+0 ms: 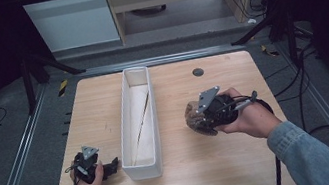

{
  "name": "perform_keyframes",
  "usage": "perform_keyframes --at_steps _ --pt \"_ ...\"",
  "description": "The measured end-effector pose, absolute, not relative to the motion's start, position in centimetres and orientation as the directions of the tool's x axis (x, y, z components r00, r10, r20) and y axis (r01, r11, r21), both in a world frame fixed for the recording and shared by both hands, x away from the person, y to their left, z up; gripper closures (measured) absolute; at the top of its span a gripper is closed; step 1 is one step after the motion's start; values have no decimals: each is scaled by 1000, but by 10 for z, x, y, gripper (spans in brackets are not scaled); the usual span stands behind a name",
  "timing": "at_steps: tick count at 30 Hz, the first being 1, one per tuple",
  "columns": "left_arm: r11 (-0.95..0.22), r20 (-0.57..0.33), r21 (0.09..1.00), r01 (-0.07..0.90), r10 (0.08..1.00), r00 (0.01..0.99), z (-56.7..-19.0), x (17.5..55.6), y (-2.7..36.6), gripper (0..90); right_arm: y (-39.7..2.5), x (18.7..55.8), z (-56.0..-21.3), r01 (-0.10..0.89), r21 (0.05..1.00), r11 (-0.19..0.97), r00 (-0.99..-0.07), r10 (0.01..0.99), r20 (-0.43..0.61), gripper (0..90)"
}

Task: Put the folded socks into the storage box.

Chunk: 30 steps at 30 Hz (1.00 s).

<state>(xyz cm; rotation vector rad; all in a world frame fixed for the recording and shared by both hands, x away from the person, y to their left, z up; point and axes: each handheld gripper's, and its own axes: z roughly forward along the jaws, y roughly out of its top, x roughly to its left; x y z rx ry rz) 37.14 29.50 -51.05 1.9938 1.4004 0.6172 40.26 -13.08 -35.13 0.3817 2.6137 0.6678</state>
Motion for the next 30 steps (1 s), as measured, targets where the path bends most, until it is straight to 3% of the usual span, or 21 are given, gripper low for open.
perform_keyframes --at_steps 30 --pt "-248 26 715 654 944 329 -511 371 294 0 -120 405 -303 168 538 826 -900 352 -259 524"
